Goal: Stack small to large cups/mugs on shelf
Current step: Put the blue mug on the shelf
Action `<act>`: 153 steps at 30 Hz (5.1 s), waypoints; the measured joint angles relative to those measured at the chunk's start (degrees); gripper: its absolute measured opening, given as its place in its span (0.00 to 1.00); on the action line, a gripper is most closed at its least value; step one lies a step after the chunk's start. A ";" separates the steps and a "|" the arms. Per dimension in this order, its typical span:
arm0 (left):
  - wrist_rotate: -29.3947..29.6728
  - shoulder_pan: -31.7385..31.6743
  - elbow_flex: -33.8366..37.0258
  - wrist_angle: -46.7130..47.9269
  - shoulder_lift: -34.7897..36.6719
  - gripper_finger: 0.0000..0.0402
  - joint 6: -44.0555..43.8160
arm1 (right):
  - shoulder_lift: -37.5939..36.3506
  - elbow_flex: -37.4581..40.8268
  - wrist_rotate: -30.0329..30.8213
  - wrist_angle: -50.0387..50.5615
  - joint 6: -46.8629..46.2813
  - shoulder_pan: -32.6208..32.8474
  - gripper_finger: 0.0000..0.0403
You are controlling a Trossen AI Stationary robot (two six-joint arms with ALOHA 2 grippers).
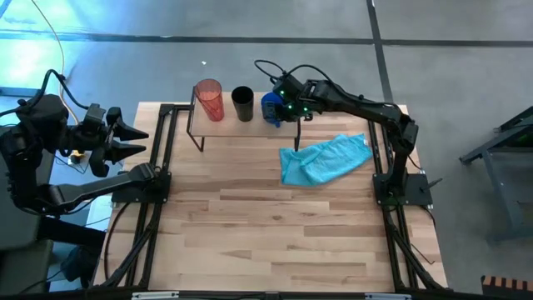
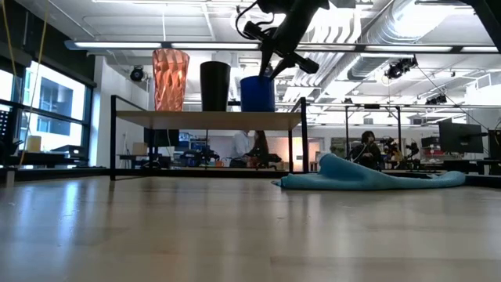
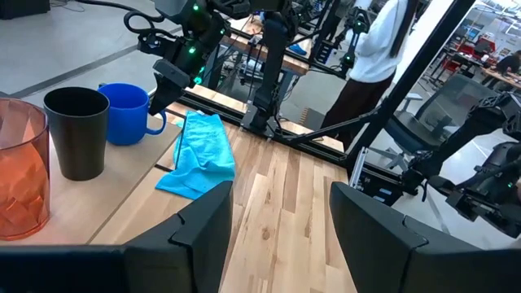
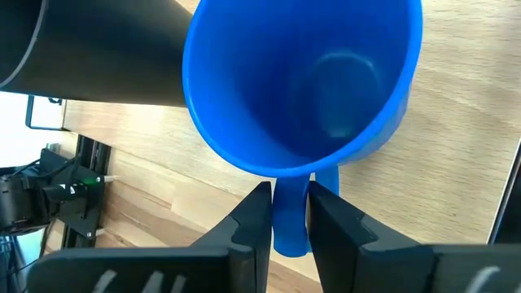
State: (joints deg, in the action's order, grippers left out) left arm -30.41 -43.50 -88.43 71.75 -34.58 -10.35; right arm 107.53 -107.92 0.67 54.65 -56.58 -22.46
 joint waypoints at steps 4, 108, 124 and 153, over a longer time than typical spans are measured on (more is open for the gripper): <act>0.00 0.00 0.00 0.00 0.01 0.48 0.00 | 0.00 0.02 0.00 -0.05 0.02 0.00 0.17; -0.02 0.01 0.00 0.31 0.01 0.48 1.05 | 0.76 0.07 0.47 -1.81 -1.88 0.72 0.17; -0.42 0.00 0.00 0.37 0.01 0.48 1.05 | 0.74 0.07 1.50 -2.06 -2.09 0.70 0.41; -0.98 -0.01 0.00 0.44 0.01 0.48 1.05 | 1.90 0.07 2.07 -1.25 -2.78 0.31 0.47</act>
State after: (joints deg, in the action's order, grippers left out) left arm -31.40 -43.51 -88.42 72.18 -34.57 -9.30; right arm 109.43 -107.85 2.74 53.40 -59.36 -22.15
